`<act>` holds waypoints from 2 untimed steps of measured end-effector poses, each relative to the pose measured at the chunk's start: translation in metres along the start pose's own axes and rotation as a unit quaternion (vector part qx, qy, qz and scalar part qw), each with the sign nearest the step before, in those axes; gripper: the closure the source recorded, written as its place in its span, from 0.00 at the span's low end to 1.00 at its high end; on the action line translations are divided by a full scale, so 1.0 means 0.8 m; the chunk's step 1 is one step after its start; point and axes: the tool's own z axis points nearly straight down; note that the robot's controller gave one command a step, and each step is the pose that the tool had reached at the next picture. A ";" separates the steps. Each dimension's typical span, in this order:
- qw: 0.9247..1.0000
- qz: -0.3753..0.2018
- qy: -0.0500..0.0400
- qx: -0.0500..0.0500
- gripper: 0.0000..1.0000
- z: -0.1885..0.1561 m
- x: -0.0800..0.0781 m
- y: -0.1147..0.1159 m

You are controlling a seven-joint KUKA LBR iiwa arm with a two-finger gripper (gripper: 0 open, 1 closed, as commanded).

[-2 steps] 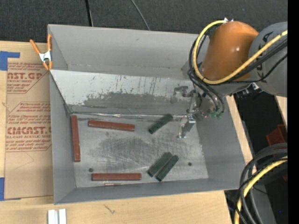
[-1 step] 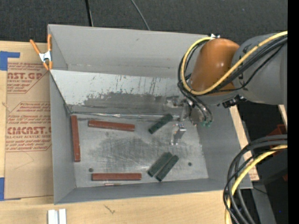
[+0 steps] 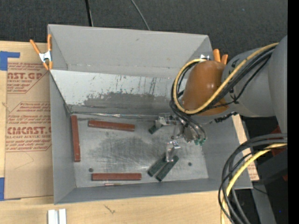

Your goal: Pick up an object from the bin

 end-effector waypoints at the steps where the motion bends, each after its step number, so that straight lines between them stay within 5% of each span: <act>1: 0.999 0.042 0.009 -0.001 0.00 0.016 -0.027 -0.007; 2: 0.994 -0.108 -0.017 0.004 0.00 0.014 0.043 0.016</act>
Offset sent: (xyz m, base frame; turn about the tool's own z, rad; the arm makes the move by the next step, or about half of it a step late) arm -0.0732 0.0135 -0.0180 -0.2729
